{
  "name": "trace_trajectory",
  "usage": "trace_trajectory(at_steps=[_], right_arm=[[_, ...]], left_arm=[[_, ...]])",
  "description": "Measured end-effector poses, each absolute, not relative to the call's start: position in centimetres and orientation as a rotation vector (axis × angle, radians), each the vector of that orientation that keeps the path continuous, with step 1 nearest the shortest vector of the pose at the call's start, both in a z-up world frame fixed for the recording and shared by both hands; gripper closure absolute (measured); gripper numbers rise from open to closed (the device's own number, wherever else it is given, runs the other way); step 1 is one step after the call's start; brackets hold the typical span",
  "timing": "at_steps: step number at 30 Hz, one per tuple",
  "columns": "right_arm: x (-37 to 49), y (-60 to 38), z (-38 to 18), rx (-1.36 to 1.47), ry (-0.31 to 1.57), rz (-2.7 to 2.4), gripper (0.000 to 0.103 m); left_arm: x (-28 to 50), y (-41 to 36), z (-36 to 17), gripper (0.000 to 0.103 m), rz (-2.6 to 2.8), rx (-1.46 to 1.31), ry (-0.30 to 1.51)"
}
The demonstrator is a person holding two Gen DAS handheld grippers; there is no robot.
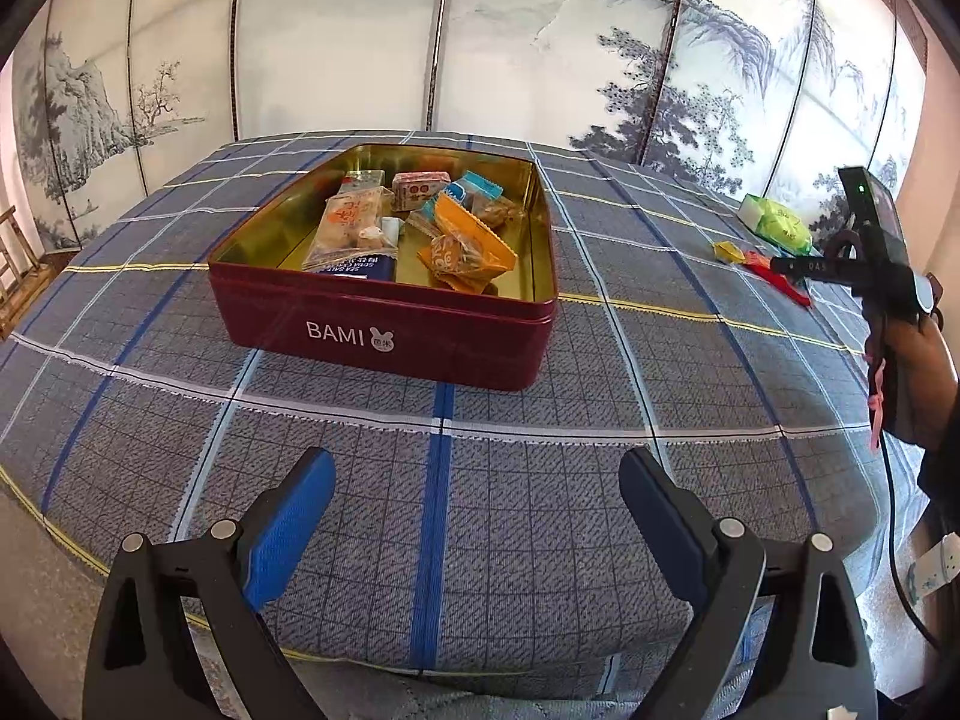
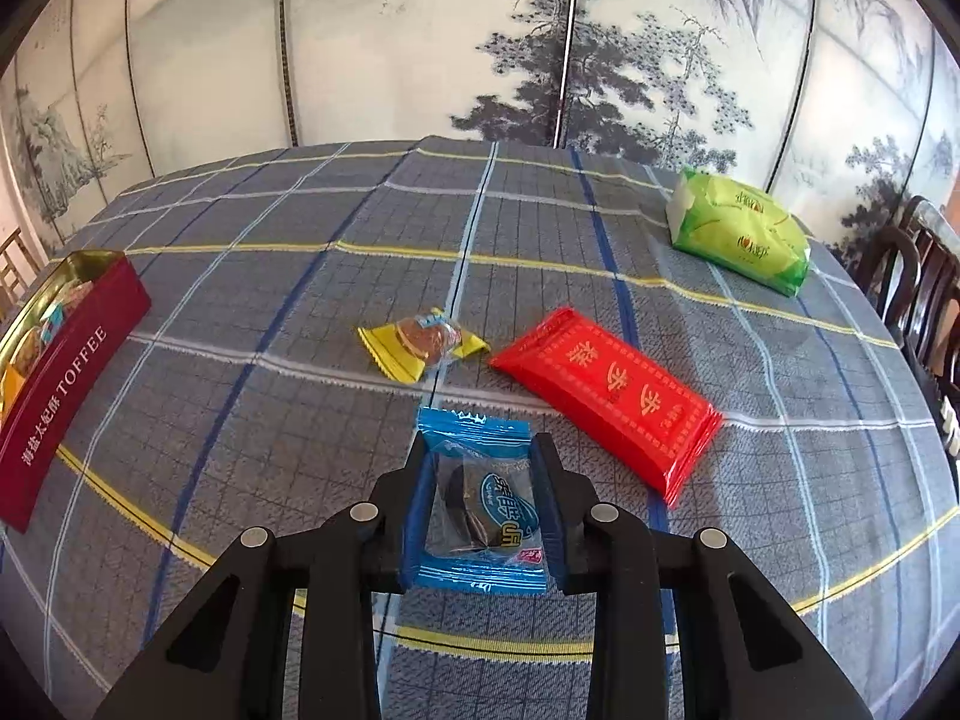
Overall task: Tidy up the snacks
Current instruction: 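Carry the blue candy into the tin and open the right gripper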
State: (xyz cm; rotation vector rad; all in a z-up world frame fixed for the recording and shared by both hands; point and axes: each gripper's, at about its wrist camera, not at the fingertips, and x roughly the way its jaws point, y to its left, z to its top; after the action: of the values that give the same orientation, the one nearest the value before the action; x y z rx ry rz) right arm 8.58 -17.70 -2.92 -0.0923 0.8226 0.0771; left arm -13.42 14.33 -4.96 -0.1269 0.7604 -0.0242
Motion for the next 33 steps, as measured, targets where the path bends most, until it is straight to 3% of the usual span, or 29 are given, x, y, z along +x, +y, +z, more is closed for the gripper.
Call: trace_trajectory(at_steps=[20,33], right_arm=[[9.0,-9.3,3.0,-0.158,0.75,0.094,0.07],[8.3,1.5,4.4,-0.214,0.718,0.244,0.07]], left_arm=[[-16.7,15.4,-6.4,0.009,-0.024,-0.132,0.774],[-19.1,18.6,-6.3,0.009,0.033,-0.205,0.739]])
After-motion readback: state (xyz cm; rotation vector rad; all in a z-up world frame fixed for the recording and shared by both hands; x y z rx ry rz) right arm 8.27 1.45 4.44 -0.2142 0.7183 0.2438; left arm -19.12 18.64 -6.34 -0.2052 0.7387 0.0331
